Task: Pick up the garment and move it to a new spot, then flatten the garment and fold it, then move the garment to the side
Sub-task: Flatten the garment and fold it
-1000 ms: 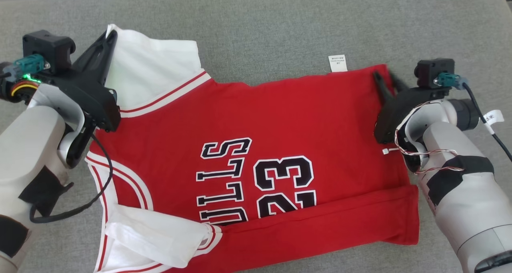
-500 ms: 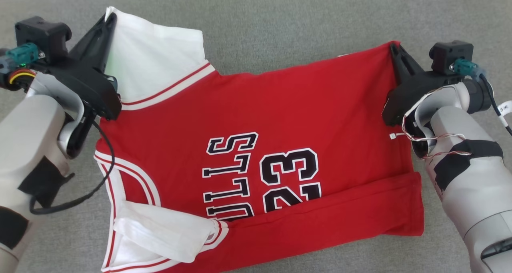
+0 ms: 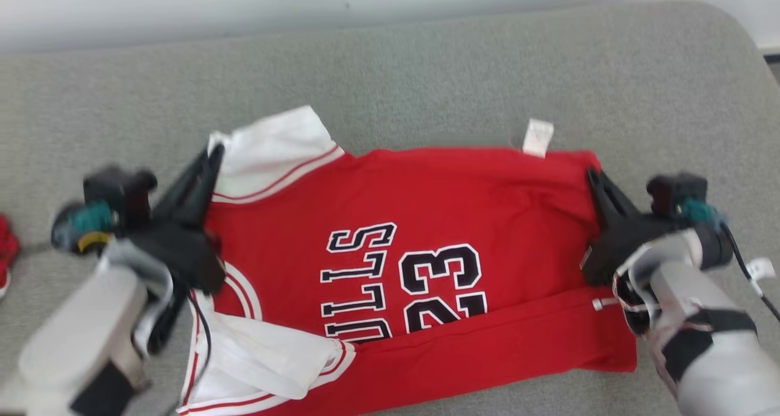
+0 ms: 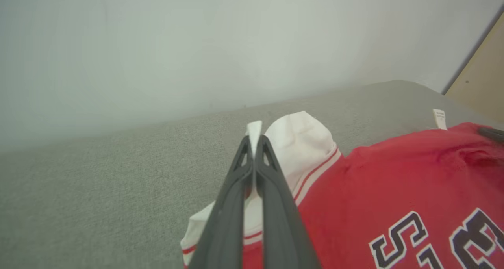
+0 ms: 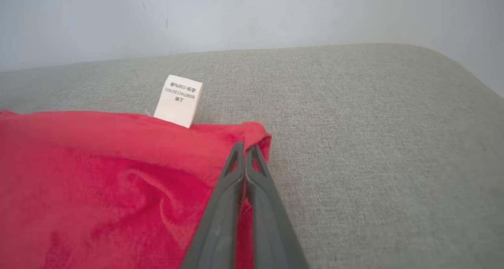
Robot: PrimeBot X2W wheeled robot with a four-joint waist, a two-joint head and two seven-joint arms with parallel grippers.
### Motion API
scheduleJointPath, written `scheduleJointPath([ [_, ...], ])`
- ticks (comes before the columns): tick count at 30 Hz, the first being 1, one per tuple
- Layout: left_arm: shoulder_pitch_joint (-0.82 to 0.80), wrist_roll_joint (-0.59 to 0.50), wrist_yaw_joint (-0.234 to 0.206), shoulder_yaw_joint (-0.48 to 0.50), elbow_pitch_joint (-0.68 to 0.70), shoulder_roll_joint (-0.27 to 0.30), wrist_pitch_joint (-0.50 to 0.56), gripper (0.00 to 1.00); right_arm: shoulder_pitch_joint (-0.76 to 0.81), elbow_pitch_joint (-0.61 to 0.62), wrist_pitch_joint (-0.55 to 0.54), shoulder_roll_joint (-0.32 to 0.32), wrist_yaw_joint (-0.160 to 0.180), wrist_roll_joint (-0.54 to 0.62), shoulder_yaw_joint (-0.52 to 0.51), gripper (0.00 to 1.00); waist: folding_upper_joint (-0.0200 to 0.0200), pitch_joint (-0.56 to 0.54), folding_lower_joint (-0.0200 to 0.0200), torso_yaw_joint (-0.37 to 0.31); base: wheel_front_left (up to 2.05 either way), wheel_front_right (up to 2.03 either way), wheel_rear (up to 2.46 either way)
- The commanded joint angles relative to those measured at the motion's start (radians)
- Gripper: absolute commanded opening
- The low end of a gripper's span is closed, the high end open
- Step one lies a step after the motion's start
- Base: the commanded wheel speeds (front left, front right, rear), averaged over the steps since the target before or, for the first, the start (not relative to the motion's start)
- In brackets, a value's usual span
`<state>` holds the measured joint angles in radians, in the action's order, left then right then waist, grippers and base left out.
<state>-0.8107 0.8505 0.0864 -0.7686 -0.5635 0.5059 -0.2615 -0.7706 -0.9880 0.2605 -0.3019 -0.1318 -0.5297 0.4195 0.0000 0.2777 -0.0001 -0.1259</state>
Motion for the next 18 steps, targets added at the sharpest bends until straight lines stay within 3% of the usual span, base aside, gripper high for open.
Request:
scheduleJointPath([
  [1, 0.078, -0.021, -0.019, 0.039, 0.054, 0.004, -0.004, 0.00, 0.046, 0.032, 0.005, -0.014, 0.002, -0.019, -0.008, 0.00, 0.0000, -0.035, 0.0001, 0.017, 0.00, 0.00, 0.00],
  [8, 0.358, -0.089, -0.073, 0.187, 0.257, -0.023, -0.003, 0.00, 0.203, 0.157, 0.005, -0.046, 0.002, -0.057, -0.084, 0.00, 0.0000, -0.088, 0.0001, 0.040, 0.00, 0.00, 0.00],
  [18, 0.596, -0.159, -0.064, 0.295, 0.329, -0.121, -0.003, 0.00, 0.373, 0.254, 0.005, -0.047, 0.002, -0.059, -0.178, 0.00, 0.0000, -0.127, 0.0001, 0.073, 0.00, 0.00, 0.00],
])
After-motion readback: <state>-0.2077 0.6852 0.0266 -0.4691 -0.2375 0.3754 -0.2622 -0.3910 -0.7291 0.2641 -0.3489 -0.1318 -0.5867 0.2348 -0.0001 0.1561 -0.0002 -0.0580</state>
